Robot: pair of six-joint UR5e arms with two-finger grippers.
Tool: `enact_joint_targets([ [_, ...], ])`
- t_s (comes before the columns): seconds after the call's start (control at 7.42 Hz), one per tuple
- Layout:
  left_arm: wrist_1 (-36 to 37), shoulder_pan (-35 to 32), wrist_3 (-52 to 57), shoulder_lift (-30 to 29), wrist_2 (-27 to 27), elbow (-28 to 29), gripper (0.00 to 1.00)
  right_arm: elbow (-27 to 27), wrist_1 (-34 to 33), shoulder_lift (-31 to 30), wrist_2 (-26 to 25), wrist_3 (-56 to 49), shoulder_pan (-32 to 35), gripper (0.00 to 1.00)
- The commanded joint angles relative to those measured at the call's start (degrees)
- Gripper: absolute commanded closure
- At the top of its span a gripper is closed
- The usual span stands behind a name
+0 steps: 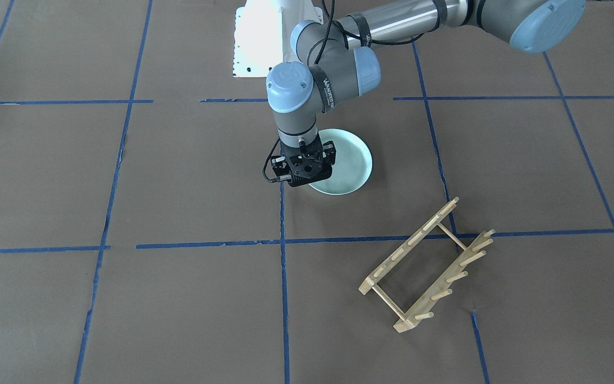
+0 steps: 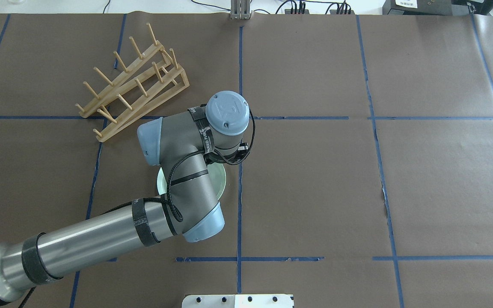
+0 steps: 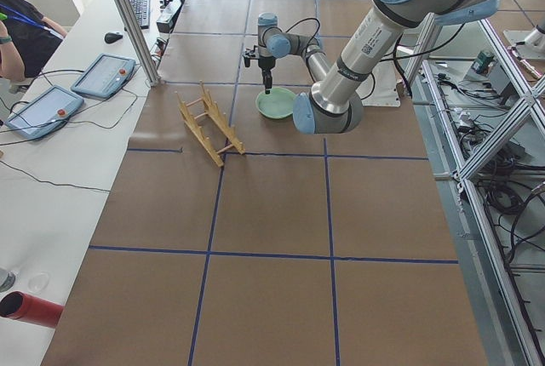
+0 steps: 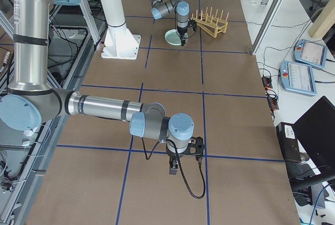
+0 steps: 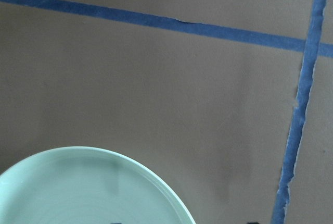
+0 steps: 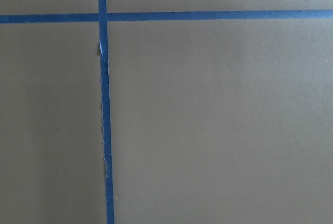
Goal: Place plate on rack
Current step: 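Close the left gripper on the plate's rim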
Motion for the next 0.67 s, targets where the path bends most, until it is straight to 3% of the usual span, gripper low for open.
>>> enact_joint_targets([
  [0.0, 0.2, 0.3, -1.8, 0.0, 0.1, 0.2, 0.79, 0.0, 0.0, 0.0, 0.0, 0.0, 0.1, 0.00],
  [0.13, 0.2, 0.5, -1.9, 0.0, 0.1, 0.1, 0.82, 0.0, 0.0, 0.0, 0.0, 0.0, 0.1, 0.00],
  [0.4, 0.2, 0.7, -2.8, 0.2, -0.3, -0.3, 1.00, 0.0, 0.0, 0.0, 0.0, 0.0, 0.1, 0.00],
  [0.54, 0.2, 0.7, -4.7, 0.2, -1.1, -0.9, 1.00, 0.0, 0.0, 0.0, 0.0, 0.0, 0.0, 0.00],
])
